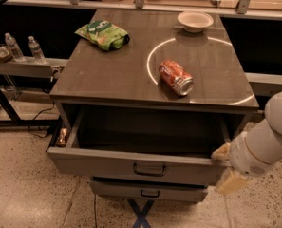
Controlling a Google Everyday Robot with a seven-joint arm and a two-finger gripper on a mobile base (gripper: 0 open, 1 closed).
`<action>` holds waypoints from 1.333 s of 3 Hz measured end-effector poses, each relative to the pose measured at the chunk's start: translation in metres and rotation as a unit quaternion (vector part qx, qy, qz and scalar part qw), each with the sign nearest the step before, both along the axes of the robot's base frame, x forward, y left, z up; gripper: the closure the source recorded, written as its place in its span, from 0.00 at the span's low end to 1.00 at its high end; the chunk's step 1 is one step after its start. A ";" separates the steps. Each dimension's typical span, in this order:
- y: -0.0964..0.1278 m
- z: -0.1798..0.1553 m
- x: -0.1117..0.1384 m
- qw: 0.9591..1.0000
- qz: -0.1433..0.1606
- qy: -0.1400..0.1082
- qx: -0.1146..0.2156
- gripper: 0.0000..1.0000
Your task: Open top drawer
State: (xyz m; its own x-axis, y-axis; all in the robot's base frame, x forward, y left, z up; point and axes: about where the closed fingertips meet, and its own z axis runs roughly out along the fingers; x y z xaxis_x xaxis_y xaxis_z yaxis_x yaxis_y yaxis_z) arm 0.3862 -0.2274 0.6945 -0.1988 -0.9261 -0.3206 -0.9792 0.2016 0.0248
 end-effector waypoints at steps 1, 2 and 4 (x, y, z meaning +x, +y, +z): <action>-0.011 0.028 -0.032 0.999 -0.004 0.033 -0.027 0.00; -0.014 0.049 -0.031 0.999 -0.009 0.022 -0.027 0.00; 0.006 0.054 0.048 0.998 -0.030 -0.059 0.024 0.49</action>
Offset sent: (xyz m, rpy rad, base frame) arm -0.0269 -0.0189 0.0738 -0.0526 0.0189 -0.0309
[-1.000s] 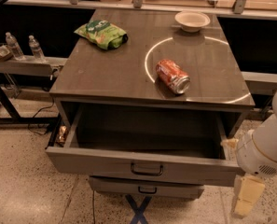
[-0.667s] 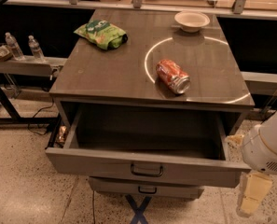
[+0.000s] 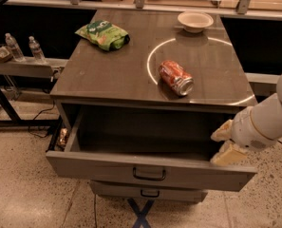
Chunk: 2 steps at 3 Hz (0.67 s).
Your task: Open top drawer
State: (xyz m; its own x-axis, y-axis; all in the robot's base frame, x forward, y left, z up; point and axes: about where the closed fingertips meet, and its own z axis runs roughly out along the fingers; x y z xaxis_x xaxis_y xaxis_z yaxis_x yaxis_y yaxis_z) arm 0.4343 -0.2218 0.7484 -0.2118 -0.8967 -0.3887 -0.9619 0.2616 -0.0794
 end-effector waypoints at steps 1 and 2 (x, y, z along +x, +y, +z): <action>0.009 -0.010 0.026 1.000 -0.006 -0.019 0.016 0.72; 0.019 -0.033 0.044 0.999 -0.006 -0.033 0.023 0.95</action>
Offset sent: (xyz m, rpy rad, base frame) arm 0.0700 0.0294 -0.0642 0.0660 -0.1067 -0.0179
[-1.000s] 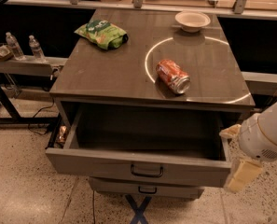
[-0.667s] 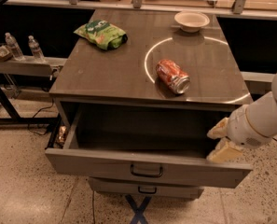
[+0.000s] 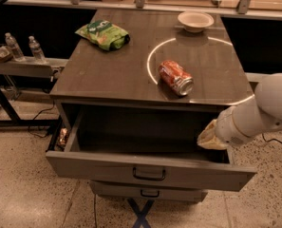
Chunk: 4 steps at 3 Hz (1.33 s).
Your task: Open top drawer
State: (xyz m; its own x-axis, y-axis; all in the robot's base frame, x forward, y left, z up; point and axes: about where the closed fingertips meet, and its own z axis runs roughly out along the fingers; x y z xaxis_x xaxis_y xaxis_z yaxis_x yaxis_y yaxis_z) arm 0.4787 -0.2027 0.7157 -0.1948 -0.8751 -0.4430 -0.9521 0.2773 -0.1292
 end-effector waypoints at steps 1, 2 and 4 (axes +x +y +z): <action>0.004 -0.024 0.009 1.000 0.002 -0.010 0.005 1.00; 0.007 -0.046 0.012 1.000 0.003 -0.013 0.013 1.00; 0.002 -0.062 0.000 1.000 -0.003 0.000 0.018 1.00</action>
Offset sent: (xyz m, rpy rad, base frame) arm 0.0177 0.0069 -0.0590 0.0351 -0.0423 0.0040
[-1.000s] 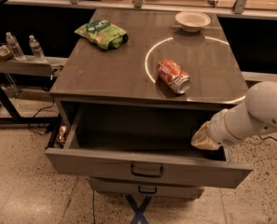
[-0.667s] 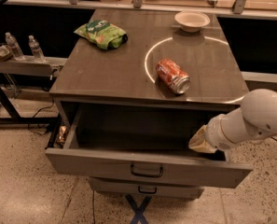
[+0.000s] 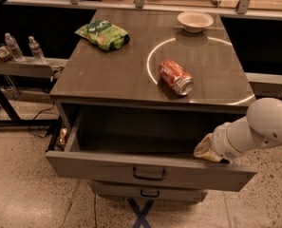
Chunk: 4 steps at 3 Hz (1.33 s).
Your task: Open top drawer
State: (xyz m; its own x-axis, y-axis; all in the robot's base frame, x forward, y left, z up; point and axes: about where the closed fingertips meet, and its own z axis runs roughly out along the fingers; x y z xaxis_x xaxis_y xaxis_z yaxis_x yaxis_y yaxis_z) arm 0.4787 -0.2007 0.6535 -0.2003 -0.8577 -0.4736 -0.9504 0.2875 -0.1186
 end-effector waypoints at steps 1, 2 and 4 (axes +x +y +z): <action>-0.005 0.001 -0.031 1.000 0.003 0.023 -0.004 1.00; -0.005 0.000 -0.031 1.000 0.003 0.023 -0.004 1.00; -0.008 -0.005 -0.114 0.995 0.011 0.094 -0.010 1.00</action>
Offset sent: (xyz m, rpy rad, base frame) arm -0.1067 -0.0127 -0.0031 -0.0266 0.1713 0.0214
